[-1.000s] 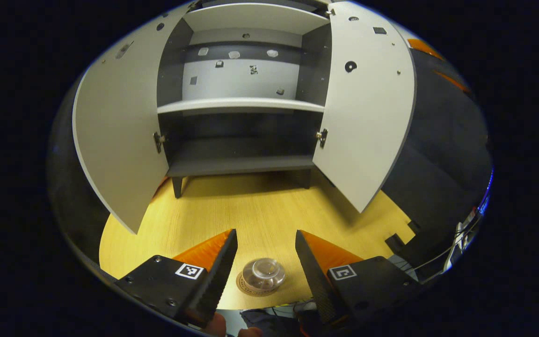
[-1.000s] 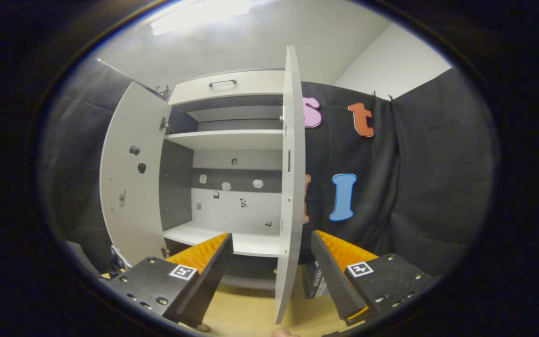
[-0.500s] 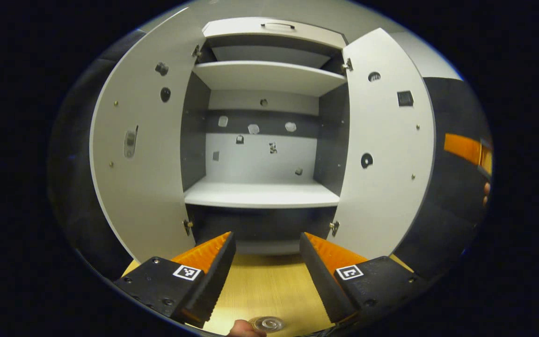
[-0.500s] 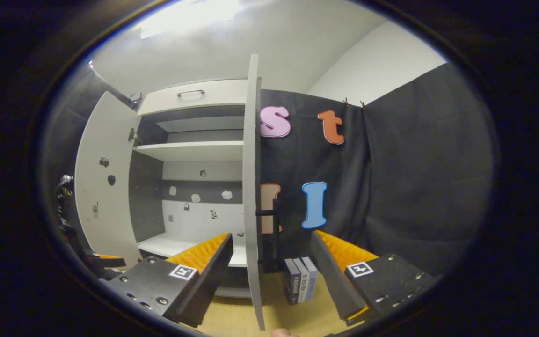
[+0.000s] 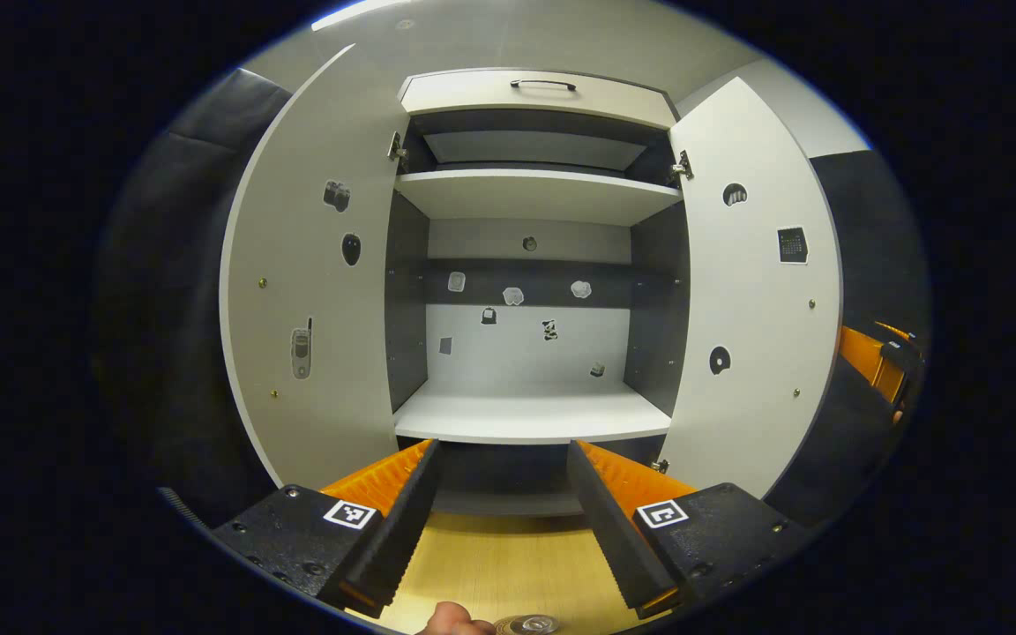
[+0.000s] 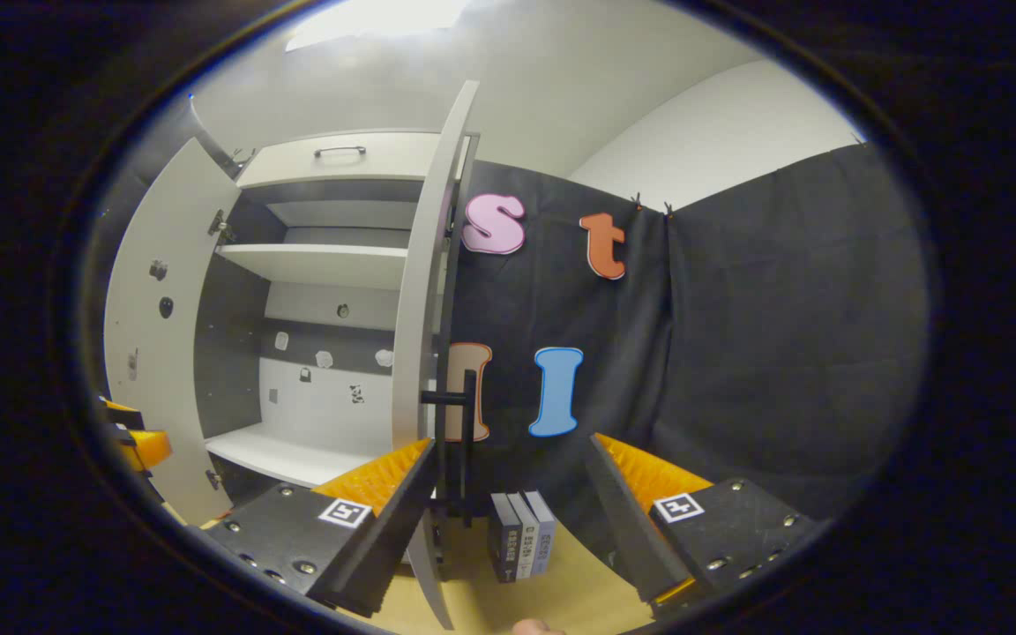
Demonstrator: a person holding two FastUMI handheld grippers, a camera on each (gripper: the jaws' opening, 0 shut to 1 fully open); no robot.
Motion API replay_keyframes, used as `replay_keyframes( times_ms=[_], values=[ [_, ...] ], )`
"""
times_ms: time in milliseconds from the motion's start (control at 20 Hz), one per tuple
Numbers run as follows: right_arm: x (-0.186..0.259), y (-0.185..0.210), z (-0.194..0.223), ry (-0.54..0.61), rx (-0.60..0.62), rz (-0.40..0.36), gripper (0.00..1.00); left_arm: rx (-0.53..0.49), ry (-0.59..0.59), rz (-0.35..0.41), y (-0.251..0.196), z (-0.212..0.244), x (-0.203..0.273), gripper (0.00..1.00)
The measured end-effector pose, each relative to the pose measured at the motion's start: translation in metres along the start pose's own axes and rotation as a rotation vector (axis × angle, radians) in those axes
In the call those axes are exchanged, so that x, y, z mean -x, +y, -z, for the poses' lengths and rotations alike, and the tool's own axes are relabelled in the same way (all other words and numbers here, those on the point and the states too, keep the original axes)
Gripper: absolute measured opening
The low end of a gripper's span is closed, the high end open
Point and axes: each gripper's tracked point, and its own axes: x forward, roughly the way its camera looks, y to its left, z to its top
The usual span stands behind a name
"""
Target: Grasp the bottle in the cabinet with the left hand and place it on the coaster, then close the right door with the right hand and the left door with the left hand.
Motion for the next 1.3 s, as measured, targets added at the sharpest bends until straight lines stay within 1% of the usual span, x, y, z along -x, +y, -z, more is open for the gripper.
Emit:
replay_keyframes(
  times_ms=[150,350,450,600,650,700,1000,1150,1300],
  values=[
    [-0.003,0.004,0.002,0.000,-0.007,-0.023,0.98,0.004,0.003,-0.006,0.004,0.001,0.002,0.92],
    [-0.003,0.021,0.002,0.016,-0.034,-0.101,0.98,0.008,-0.002,-0.009,0.008,-0.001,0.001,0.92],
    [-0.002,0.035,0.002,0.016,-0.040,-0.136,0.98,0.013,-0.004,-0.013,0.010,-0.003,0.000,0.92],
    [-0.001,0.069,0.000,0.019,-0.050,-0.212,0.98,0.021,-0.005,-0.014,0.013,-0.003,0.000,0.92],
    [-0.002,0.081,0.000,0.021,-0.057,-0.238,0.93,0.020,-0.004,-0.018,0.015,-0.002,0.000,0.92],
    [-0.002,0.092,0.001,0.024,-0.064,-0.260,0.98,0.016,-0.002,-0.026,0.020,-0.001,0.001,0.92],
    [-0.010,0.141,0.001,0.029,-0.073,-0.361,0.98,0.027,0.005,-0.120,0.060,0.004,0.013,0.92],
    [-0.005,0.172,0.007,0.054,-0.081,-0.452,0.98,0.054,0.009,-0.170,0.079,0.008,0.019,0.92],
    [0.001,0.193,0.008,0.061,-0.079,-0.501,0.98,0.073,0.009,-0.217,0.097,0.010,0.023,0.92]
  ],
)
